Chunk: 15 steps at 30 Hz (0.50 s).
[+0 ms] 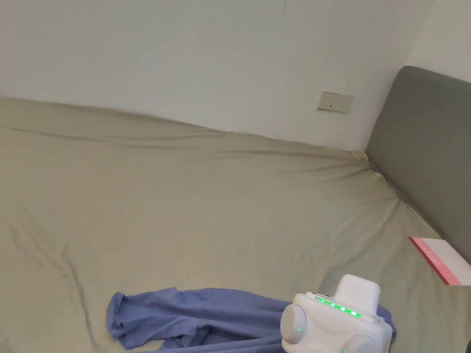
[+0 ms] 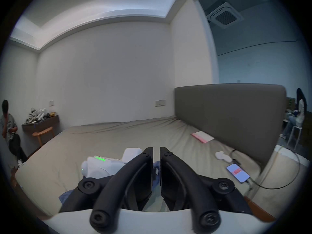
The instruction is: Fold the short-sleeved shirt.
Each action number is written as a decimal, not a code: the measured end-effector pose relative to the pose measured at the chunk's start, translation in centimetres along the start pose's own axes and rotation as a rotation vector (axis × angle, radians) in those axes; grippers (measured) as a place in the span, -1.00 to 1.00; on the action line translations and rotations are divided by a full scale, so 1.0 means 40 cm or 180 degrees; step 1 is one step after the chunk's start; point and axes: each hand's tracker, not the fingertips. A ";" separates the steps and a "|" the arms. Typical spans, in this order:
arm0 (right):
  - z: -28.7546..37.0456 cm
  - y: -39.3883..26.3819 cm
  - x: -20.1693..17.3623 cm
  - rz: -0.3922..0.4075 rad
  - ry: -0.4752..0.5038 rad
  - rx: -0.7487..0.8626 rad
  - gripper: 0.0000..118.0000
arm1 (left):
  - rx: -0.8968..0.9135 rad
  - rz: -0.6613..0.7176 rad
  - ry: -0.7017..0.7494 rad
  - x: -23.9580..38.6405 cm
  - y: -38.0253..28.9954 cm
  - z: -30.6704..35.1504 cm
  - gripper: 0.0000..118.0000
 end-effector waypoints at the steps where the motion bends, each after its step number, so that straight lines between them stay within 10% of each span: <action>1: 0.014 0.004 0.025 0.0010 -0.0094 0.0018 -0.85 | -0.0037 -0.0102 -0.0069 0.055 -0.013 -0.027 -0.81; 8: 0.040 -0.007 0.102 -0.0052 -0.0285 0.0021 -0.85 | -0.0526 -0.0161 -0.0183 0.175 -0.170 -0.146 -0.77; 11: 0.035 -0.025 0.096 -0.0080 -0.0233 -0.0088 -0.85 | -0.0611 -0.0020 0.0200 0.126 -0.206 -0.161 0.53; 15: 0.040 -0.031 0.067 -0.0065 -0.0169 -0.0099 -0.85 | -0.0588 0.0292 0.0233 0.038 -0.182 -0.108 0.50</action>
